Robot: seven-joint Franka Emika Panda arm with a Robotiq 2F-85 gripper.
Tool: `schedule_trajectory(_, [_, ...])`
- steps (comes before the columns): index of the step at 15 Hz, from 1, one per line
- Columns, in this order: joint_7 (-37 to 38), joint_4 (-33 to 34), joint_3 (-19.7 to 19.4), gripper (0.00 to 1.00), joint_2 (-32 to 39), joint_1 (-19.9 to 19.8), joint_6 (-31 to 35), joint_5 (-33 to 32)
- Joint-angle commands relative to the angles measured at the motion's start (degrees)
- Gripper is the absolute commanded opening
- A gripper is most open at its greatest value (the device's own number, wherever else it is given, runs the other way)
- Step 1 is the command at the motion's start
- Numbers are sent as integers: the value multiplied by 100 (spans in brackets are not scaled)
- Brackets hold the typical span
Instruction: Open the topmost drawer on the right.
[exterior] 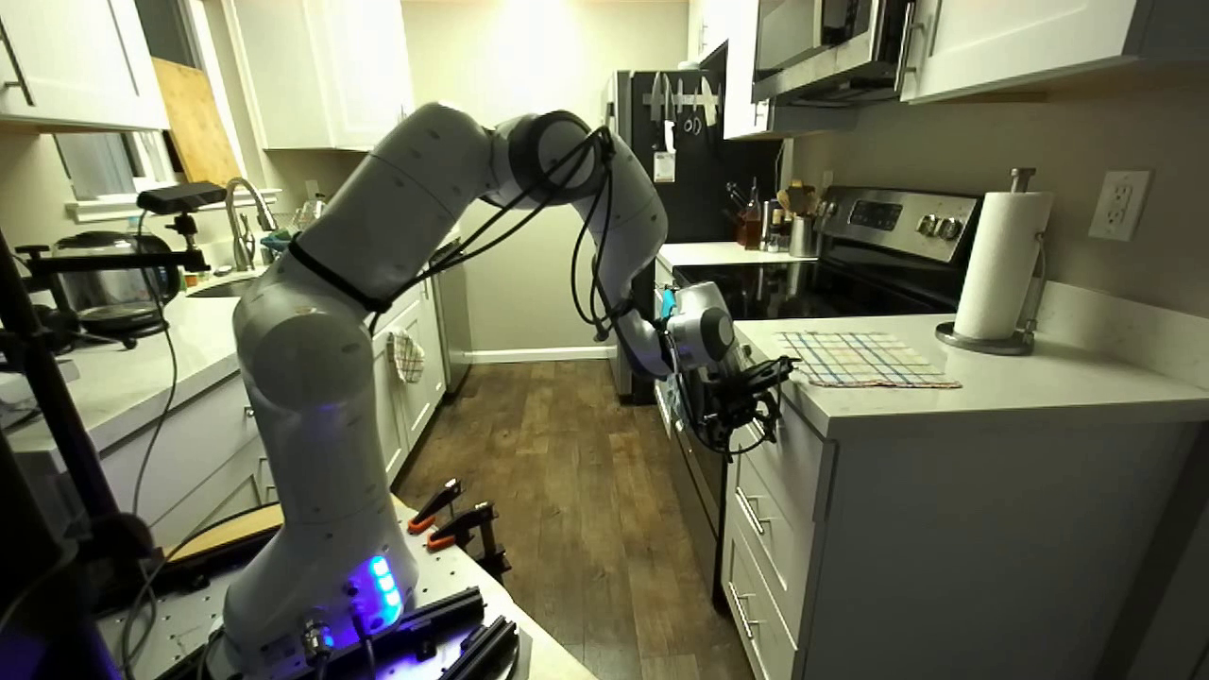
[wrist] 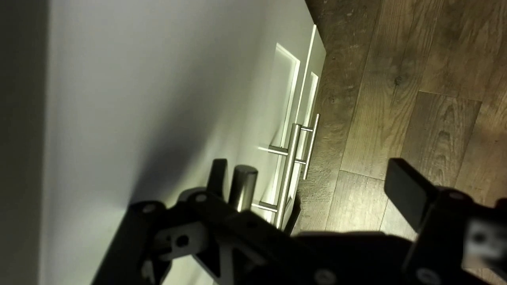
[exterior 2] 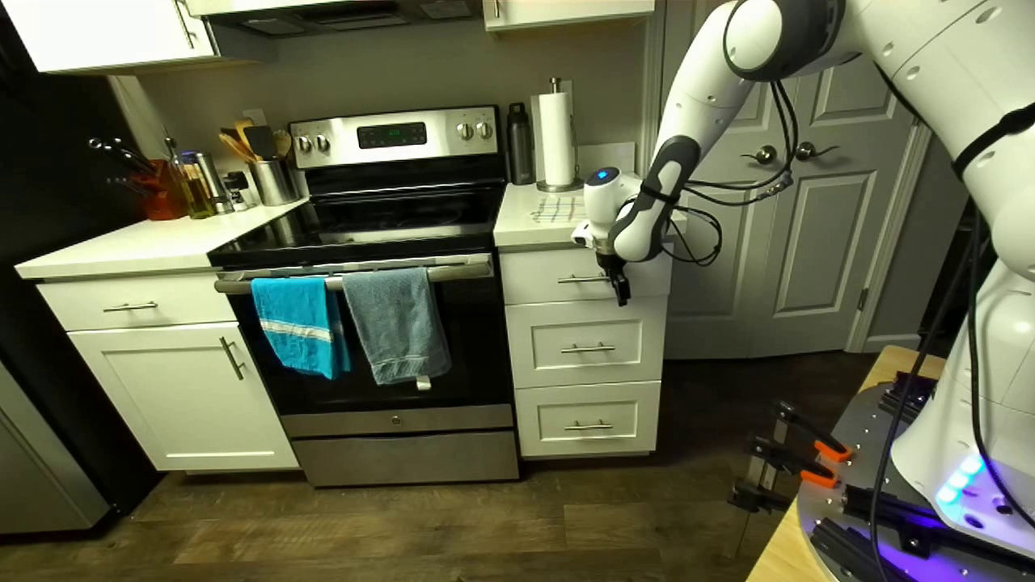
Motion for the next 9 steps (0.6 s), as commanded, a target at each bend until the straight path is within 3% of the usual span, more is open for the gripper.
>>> schedule_trajectory(1, [-212,55,142,100,49,-119,-108,197])
schedule_trajectory(9, [-489,-44,273,100,29,-108,-367,164])
